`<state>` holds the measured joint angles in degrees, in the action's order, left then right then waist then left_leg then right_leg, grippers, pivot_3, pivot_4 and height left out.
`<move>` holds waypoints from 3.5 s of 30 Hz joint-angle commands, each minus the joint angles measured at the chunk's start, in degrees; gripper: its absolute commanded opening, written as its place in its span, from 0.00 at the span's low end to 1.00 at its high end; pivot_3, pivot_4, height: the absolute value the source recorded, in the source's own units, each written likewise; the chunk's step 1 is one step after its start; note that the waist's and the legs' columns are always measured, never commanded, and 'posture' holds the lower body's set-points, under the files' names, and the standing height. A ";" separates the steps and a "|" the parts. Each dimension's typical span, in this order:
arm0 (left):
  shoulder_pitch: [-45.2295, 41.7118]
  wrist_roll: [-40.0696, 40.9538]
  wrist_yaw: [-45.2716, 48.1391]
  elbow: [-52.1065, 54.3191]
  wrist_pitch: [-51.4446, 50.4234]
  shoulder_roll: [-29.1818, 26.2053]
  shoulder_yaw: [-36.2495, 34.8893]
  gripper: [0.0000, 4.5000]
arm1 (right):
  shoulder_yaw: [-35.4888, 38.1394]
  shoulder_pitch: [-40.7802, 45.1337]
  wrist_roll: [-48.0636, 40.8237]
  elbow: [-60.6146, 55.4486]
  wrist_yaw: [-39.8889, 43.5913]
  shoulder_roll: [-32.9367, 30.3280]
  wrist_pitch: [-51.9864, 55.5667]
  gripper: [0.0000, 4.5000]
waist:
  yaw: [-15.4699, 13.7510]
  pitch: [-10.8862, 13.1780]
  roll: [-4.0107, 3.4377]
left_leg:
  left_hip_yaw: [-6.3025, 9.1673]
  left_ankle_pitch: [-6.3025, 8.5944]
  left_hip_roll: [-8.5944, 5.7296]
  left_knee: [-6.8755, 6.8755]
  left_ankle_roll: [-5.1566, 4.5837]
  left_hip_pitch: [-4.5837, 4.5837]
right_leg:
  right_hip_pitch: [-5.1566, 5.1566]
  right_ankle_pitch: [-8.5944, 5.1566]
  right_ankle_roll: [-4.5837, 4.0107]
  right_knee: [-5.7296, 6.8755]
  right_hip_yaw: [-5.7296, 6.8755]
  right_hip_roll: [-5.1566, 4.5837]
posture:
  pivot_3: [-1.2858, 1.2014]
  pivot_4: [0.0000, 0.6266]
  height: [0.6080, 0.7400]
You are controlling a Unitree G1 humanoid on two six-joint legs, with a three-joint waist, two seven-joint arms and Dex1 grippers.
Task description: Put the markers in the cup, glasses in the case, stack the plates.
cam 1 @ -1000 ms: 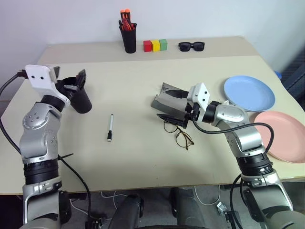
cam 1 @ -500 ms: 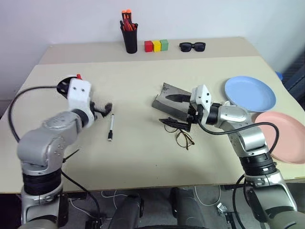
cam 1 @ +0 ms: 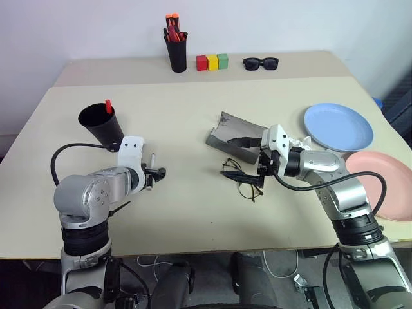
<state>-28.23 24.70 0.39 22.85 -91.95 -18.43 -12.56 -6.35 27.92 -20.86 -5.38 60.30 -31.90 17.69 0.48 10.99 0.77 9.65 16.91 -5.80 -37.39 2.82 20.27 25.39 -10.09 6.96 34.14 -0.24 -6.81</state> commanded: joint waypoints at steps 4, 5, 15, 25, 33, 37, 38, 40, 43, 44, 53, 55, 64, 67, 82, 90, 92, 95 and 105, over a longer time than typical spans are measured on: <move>0.86 -1.16 -0.21 -0.56 -0.55 1.33 0.72 0.24 | 0.73 0.34 0.60 -1.55 -1.68 0.72 -2.54 1.00 | -0.06 -0.01 -0.01 | 0.00 0.00 0.00 -0.01 0.00 0.00 | -0.02 0.00 0.00 0.00 0.00 0.00 | 0.52 0.24 1.00; 0.77 -1.44 -0.21 -0.51 -0.55 1.44 0.69 0.13 | 0.66 0.29 0.51 -1.74 -1.81 0.79 -2.51 1.00 | -0.06 -0.01 -0.01 | 0.00 0.00 0.00 -0.01 0.00 0.00 | -0.02 0.00 0.00 0.00 0.00 0.00 | 0.52 0.24 1.00; -1.45 -3.61 10.19 2.68 27.48 -2.32 4.04 0.01 | 0.46 1.04 1.78 -0.39 -2.70 1.70 -3.74 1.00 | 0.02 0.00 0.02 | 0.01 -0.02 0.01 -0.03 0.03 0.06 | 0.02 0.01 0.00 -0.02 0.00 0.00 | 0.52 0.24 1.00; -8.85 -12.47 8.13 -13.66 66.83 -7.99 -5.81 0.01 | 0.18 2.08 2.24 0.71 -2.95 2.47 -4.17 1.00 | 0.29 -0.01 0.00 | -0.16 -0.03 0.15 0.12 0.06 -0.02 | 0.06 0.04 -0.06 -0.10 -0.01 0.04 | 0.52 0.24 1.00; -7.39 -13.76 7.26 -26.56 75.59 -11.39 -9.76 0.01 | 0.20 2.69 2.66 1.24 -3.05 2.67 -4.33 1.00 | -0.04 -0.01 0.01 | -0.12 -0.02 0.13 0.03 0.04 0.04 | 0.04 0.07 -0.04 -0.10 0.00 0.03 | 0.52 0.24 1.00; -5.70 -14.29 8.01 -29.85 78.55 -10.10 -8.18 0.01 | 0.10 2.93 2.65 1.18 -3.08 2.76 -4.21 1.00 | 0.11 -0.01 0.01 | -0.10 -0.02 0.12 0.00 0.03 0.05 | 0.04 0.08 -0.02 -0.10 0.00 0.03 | 0.52 0.24 1.00; -5.29 -14.29 8.22 -30.09 79.04 -9.93 -7.94 0.01 | 0.11 2.94 2.68 1.16 -3.10 2.74 -4.20 1.00 | 0.13 -0.01 0.01 | -0.10 -0.02 0.12 0.00 0.03 0.05 | 0.05 0.09 -0.02 -0.10 0.00 0.03 | 0.52 0.24 1.00; -4.50 -13.68 8.35 -30.40 79.34 -9.36 -8.16 0.01 | 0.18 3.00 2.70 1.04 -3.19 2.67 -4.12 1.00 | 0.18 -0.01 0.01 | -0.09 -0.02 0.12 0.01 0.03 0.06 | 0.05 0.09 -0.03 -0.09 0.00 0.04 | 0.52 0.24 1.00; -2.88 -13.36 9.60 -30.35 80.51 -9.01 -7.70 0.01 | 0.32 3.04 2.60 0.78 -3.34 2.51 -3.89 1.00 | 0.24 -0.01 0.01 | -0.10 -0.02 0.14 0.03 0.03 0.04 | 0.06 0.10 -0.03 -0.09 0.00 0.04 | 0.52 0.24 1.00; -2.54 -13.24 9.95 -30.46 80.86 -8.88 -7.58 0.01 | 0.36 3.03 2.57 0.76 -3.38 2.47 -3.86 1.00 | 0.22 -0.01 0.01 | -0.10 -0.02 0.14 0.03 0.03 0.04 | 0.06 0.10 -0.04 -0.09 0.00 0.04 | 0.52 0.24 1.00; -2.17 -11.70 11.62 -28.30 80.12 -8.76 -7.33 0.79 | 0.19 2.88 2.71 0.73 -3.87 2.55 -4.02 1.00 | 0.17 -0.01 0.01 | -0.10 -0.02 0.14 0.01 0.02 0.05 | 0.05 0.10 -0.04 -0.09 0.00 0.04 | 0.52 0.24 1.00; -2.33 -10.57 13.55 -26.37 79.66 -8.84 -6.57 0.99 | 0.22 3.01 2.69 0.92 -3.95 2.61 -4.07 1.00 | 0.18 -0.01 0.01 | -0.10 -0.02 0.14 0.01 0.02 0.05 | 0.05 0.10 -0.04 -0.09 0.00 0.04 | 0.52 0.24 1.00; -8.94 -5.02 35.62 -25.44 76.22 -9.90 6.06 0.99 | 0.73 3.59 3.01 2.97 -4.02 2.53 -4.99 1.00 | 0.03 -0.01 0.01 | -0.10 0.03 0.13 -0.04 -0.06 0.07 | 0.04 0.11 -0.03 -0.08 0.01 0.04 | 0.52 0.24 1.00; -12.84 -6.36 45.18 -32.11 77.43 -9.52 12.30 0.99 | 1.07 3.81 3.27 4.11 -4.19 2.39 -5.68 1.00 | 0.20 -0.01 0.00 | -0.12 0.02 0.07 -0.04 -0.06 0.05 | 0.02 0.11 -0.03 -0.09 0.01 0.04 | 0.52 0.24 1.00; -41.59 -19.31 66.13 -89.01 94.68 4.92 22.65 0.99 | 3.43 -1.06 3.24 -2.48 -9.90 1.51 -3.75 1.00 | 0.37 0.01 0.03 | -0.14 0.05 0.03 -0.06 -0.12 0.12 | 0.03 0.15 0.05 -0.16 0.02 0.06 | 0.52 0.24 1.00; -44.52 -25.70 67.20 -95.86 95.26 9.31 23.53 0.99 | 3.61 -2.40 3.05 -4.95 -12.00 1.69 -2.57 1.00 | 0.38 0.01 0.03 | -0.14 0.15 0.02 -0.08 -0.30 0.11 | 0.03 0.16 0.07 -0.13 0.02 0.06 | 0.52 0.24 1.00; -44.70 -27.13 65.77 -96.42 95.39 9.96 23.66 0.99 | 3.63 -2.64 3.00 -5.33 -12.20 1.57 -2.37 1.00 | 0.29 0.01 0.03 | -0.14 0.18 0.02 -0.10 -0.36 0.11 | 0.03 0.16 0.07 -0.12 0.02 0.06 | 0.52 0.24 1.00; -44.43 -30.06 63.83 -97.11 95.44 10.39 24.88 0.94 | 3.53 -2.86 3.13 -5.78 -12.38 1.54 -2.13 1.00 | 0.33 0.01 0.03 | -0.14 0.23 0.02 -0.12 -0.44 0.12 | 0.02 0.16 0.08 -0.12 0.01 0.06 | 0.52 0.24 1.00; -45.02 -33.17 66.69 -96.69 91.61 8.35 24.78 0.02 | 2.71 -1.77 3.48 -4.47 -12.56 2.44 -2.74 1.00 | 0.48 0.01 0.03 | -0.14 0.23 0.01 -0.14 -0.45 0.11 | 0.03 0.16 0.08 -0.08 0.01 0.06 | 0.52 0.24 1.00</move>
<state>-72.24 -7.81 66.49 -73.92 0.59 -9.33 12.31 -3.97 24.91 -17.08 -8.71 47.76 -30.05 15.95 0.96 11.00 0.80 9.52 17.14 -5.78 -37.53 2.37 20.37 25.41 -9.93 7.05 34.08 -0.23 -6.75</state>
